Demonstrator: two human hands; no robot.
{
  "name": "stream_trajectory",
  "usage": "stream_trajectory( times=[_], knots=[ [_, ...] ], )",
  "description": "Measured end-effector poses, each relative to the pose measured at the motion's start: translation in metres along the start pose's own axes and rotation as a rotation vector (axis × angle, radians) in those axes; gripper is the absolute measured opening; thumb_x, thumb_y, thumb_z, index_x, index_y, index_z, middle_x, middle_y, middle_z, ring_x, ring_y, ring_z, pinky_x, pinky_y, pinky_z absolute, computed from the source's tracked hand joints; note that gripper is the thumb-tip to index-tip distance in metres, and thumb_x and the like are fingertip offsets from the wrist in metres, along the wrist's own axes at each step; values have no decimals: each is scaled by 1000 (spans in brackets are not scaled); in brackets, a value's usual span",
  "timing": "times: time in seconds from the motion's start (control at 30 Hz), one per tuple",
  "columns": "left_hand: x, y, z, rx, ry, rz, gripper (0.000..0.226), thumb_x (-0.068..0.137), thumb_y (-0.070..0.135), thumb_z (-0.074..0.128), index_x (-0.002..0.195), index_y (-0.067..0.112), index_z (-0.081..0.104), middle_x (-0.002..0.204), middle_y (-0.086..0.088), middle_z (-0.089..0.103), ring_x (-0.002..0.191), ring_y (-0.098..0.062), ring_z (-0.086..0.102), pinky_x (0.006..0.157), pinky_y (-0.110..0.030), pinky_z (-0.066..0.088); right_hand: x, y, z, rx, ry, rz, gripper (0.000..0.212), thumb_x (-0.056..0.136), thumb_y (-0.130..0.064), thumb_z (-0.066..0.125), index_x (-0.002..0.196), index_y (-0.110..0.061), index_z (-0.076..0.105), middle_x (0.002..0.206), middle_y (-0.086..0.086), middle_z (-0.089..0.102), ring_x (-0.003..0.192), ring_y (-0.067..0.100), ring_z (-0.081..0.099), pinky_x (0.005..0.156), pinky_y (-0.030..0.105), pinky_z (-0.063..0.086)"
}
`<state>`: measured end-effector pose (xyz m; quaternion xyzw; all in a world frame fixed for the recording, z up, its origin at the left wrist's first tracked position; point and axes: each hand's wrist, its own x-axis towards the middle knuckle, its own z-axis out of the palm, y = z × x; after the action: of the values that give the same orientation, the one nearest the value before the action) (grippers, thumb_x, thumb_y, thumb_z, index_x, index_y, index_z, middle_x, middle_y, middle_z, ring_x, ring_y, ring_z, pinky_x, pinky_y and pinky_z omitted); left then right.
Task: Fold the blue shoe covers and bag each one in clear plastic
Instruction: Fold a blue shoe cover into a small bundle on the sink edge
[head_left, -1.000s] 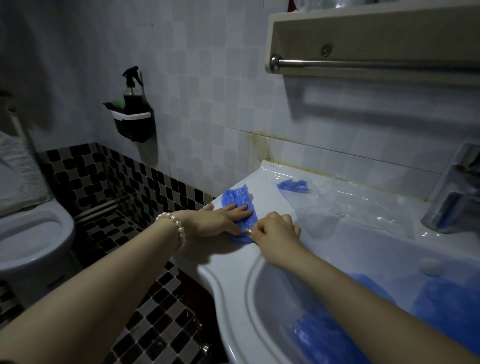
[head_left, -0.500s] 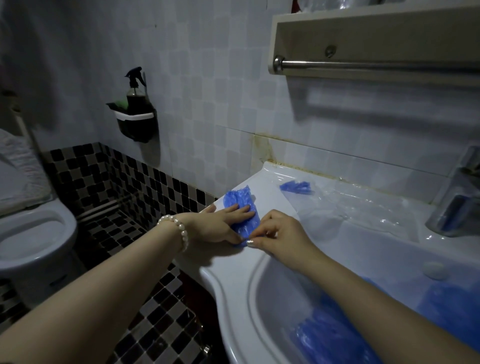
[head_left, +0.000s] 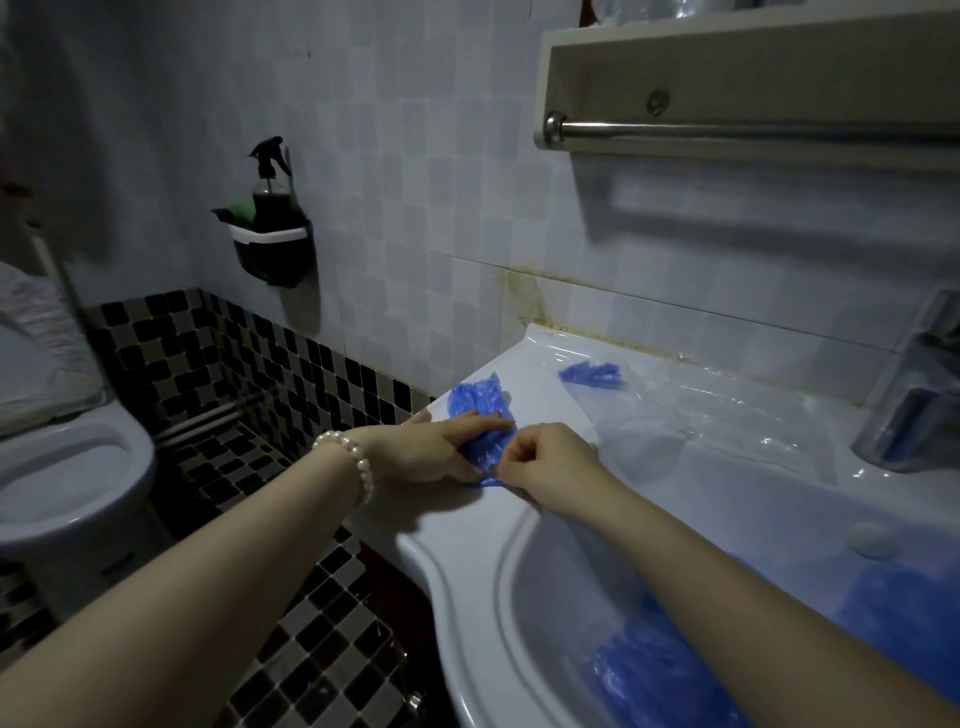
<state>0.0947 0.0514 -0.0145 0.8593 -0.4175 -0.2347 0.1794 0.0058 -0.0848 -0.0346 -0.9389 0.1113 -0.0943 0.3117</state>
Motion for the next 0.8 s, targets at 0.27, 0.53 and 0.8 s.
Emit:
stream_trajectory(
  times=[0.27, 0.53, 0.8],
  knots=[
    [1, 0, -1, -24, -17, -15, 67, 91, 29, 56, 144, 47, 18, 138, 14, 33, 122, -4, 21, 117, -34, -2, -5, 32, -8, 232, 44, -258, 6, 72, -13, 79, 76, -14, 75, 78, -7, 48, 67, 1, 51, 65, 12, 38],
    [8, -18, 2, -459, 4, 115, 39, 80, -4, 62, 103, 25, 50, 119, 2, 55, 105, -8, 49, 89, -20, 43, 2, 7, 5, -147, 72, 22, 33, 82, -21, 54, 51, -20, 46, 99, -1, 47, 105, 22, 38, 81, 30, 25],
    [9, -15, 2, -9, 32, 67, 52, 78, 54, 61, 122, 27, 54, 152, 14, 25, 141, 4, 3, 119, -41, 5, 8, 4, 0, -107, 6, 133, 30, 79, -24, 60, 50, -21, 51, 84, 2, 52, 103, 24, 45, 77, 31, 27]
  ],
)
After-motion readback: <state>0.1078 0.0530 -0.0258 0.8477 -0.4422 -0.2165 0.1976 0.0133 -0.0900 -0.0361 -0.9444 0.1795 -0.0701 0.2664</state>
